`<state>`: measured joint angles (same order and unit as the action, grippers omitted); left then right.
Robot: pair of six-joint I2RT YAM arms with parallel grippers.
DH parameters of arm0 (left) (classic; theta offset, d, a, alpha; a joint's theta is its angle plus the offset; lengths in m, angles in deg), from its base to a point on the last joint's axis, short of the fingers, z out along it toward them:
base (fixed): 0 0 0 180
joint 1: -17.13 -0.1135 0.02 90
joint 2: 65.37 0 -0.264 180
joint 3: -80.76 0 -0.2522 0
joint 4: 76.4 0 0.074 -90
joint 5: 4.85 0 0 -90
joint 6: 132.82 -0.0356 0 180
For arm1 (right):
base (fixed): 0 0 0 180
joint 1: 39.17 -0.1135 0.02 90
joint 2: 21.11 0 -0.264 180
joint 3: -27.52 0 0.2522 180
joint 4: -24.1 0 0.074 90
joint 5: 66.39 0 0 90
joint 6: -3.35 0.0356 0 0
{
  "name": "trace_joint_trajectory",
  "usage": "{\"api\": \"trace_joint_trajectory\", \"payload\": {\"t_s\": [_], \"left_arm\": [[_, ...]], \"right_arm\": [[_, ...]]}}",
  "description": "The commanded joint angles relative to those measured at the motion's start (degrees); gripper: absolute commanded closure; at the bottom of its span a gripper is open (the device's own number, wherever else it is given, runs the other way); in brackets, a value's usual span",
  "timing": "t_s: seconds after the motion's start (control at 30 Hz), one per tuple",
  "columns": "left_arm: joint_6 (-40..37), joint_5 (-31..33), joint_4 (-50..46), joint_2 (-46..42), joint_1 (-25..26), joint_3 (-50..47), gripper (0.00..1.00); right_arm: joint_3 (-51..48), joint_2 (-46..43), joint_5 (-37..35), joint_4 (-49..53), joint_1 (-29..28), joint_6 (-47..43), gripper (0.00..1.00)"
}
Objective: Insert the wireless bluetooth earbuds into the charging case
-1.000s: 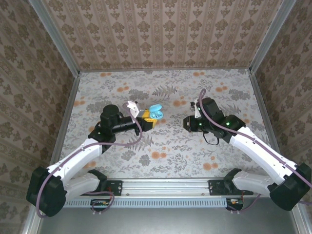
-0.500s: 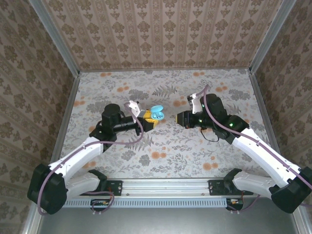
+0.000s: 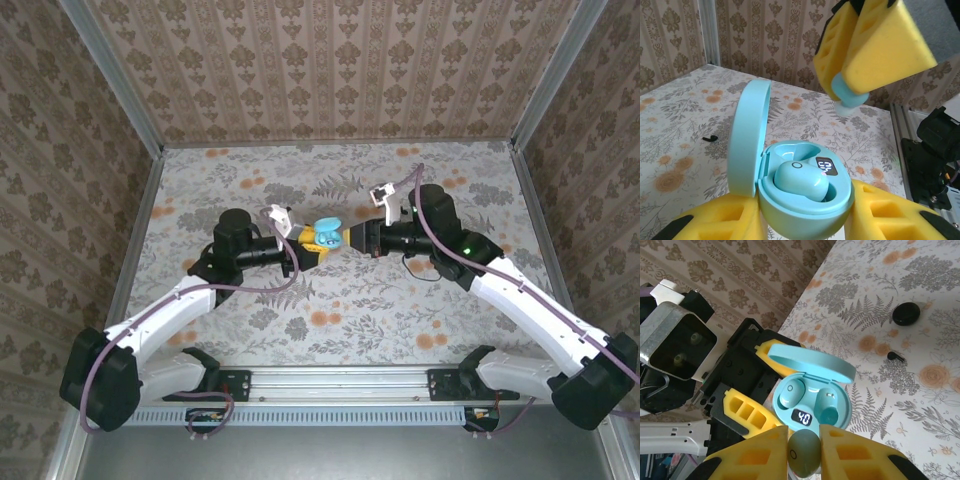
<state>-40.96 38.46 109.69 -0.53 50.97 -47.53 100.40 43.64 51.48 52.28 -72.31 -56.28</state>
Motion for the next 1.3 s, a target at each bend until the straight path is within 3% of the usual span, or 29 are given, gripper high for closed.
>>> {"api": "trace_joint_trajectory", "payload": {"t_s": [0.0,1.27], "left_arm": [[0.53,-2.11,1.79,-0.06,0.48,2.45,0.63],[2.18,-3.30,3.71,1.17,1.13,3.18,0.63]], "right_arm": [[2.32,0.61,2.09,-2.37,0.27,0.44,0.80],[2.39,3.36,2.79,-4.03,0.19,-0.05,0.81]]}}
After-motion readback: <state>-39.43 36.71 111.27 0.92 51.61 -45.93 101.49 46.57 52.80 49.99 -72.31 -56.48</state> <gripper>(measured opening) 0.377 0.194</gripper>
